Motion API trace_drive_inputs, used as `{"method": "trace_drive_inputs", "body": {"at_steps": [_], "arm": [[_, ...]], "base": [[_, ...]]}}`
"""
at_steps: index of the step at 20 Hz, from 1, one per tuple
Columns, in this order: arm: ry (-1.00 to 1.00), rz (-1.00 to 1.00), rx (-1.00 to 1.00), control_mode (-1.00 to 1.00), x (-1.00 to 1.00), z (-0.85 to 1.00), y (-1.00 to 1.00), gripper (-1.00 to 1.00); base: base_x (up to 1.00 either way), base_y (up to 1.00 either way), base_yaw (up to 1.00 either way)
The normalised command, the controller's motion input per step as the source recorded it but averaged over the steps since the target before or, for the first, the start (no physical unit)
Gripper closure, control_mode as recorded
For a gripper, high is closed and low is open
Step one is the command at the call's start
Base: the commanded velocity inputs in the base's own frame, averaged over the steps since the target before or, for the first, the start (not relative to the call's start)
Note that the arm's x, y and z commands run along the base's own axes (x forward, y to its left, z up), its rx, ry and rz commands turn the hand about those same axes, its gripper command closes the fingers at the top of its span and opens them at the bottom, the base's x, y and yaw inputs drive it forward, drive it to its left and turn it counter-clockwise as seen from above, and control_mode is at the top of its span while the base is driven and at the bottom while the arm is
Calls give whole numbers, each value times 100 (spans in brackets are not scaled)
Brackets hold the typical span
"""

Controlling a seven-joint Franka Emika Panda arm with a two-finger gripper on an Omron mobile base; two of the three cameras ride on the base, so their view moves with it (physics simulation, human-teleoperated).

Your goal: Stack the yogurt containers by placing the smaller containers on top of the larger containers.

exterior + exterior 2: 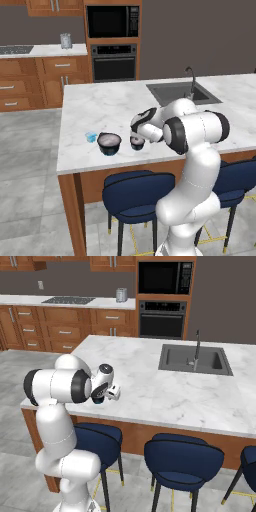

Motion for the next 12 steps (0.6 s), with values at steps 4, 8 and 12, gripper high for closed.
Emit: {"method": "trace_drive_inputs", "body": {"at_steps": [4, 8, 12], "arm": [[0, 0, 0, -100, 0, -1, 0, -100], [0, 0, 0, -100, 3, -6, 0, -100], [0, 0, 0, -100, 8, -17, 2, -100]], "base": [[0, 0, 0], [0, 0, 0], [0, 0, 0]]}}
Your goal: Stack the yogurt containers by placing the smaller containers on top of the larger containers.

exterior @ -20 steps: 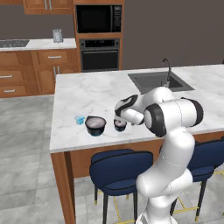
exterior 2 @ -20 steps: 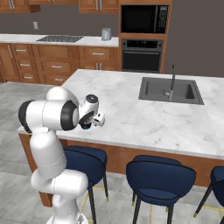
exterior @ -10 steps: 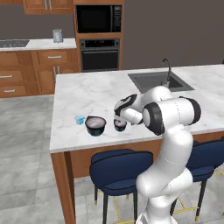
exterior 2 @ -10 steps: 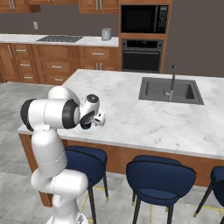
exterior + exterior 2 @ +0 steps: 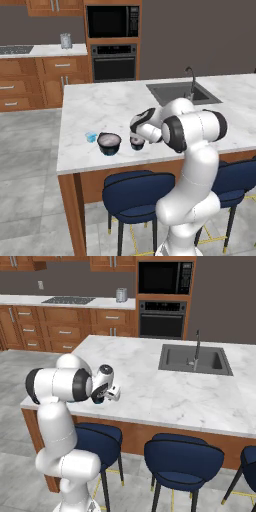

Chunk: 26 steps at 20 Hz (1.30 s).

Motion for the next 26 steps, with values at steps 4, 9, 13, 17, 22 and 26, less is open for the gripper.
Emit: {"method": "trace_drive_inputs", "body": {"at_steps": [4, 9, 13, 17, 22, 26], "arm": [[0, 0, 0, -100, 9, -14, 5, -100], [0, 0, 0, -100, 7, -13, 4, -100], [0, 0, 0, -100, 1, -9, 1, 100], [0, 0, 0, -100, 0, -1, 0, 100], [0, 0, 0, -100, 0, 0, 0, 100], [0, -3, 0, -100, 0, 7, 0, 100]], "base": [[0, 0, 0], [0, 0, 0], [0, 0, 0], [0, 0, 0], [0, 0, 0], [0, 0, 0]]}}
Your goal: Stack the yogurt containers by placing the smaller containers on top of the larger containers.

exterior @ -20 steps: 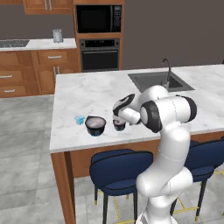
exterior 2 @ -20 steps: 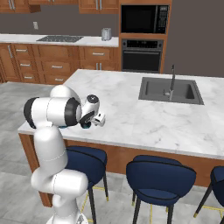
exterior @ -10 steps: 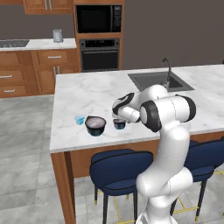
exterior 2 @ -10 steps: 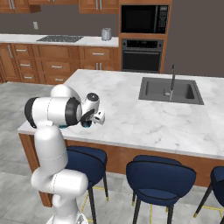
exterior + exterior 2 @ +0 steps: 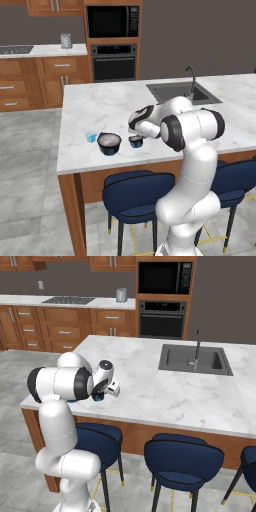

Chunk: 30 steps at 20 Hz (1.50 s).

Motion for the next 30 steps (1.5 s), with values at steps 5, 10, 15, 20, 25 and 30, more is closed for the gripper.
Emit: {"method": "trace_drive_inputs", "body": {"at_steps": [5, 10, 15, 20, 25, 30], "arm": [[0, -4, 0, -100, 0, 22, 0, 100], [-1, -3, 1, -100, 0, 37, 0, 100], [-2, -4, 3, -100, 0, 43, 0, 100], [-5, -4, 9, -100, -10, 39, -4, 100], [-8, -3, 18, -100, -24, 28, -11, 100], [-10, 0, 29, -100, -25, 6, -1, 100]], "base": [[0, 0, 0], [0, 0, 0], [0, 0, 0], [0, 0, 0], [0, 0, 0], [0, 0, 0]]}}
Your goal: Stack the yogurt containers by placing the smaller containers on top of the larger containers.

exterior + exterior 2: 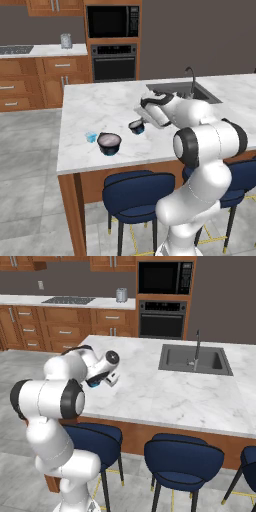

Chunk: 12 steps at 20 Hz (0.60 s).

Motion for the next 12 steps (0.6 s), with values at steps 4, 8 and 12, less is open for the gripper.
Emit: {"method": "trace_drive_inputs", "body": {"at_steps": [4, 8, 12], "arm": [[-11, 0, 21, -100, -13, 19, 6, 100], [-13, 0, 17, -100, -18, 21, 9, 100], [-11, 0, 12, -100, -9, 25, 26, 100]], "base": [[0, 0, 0], [0, 0, 0], [0, 0, 0]]}}
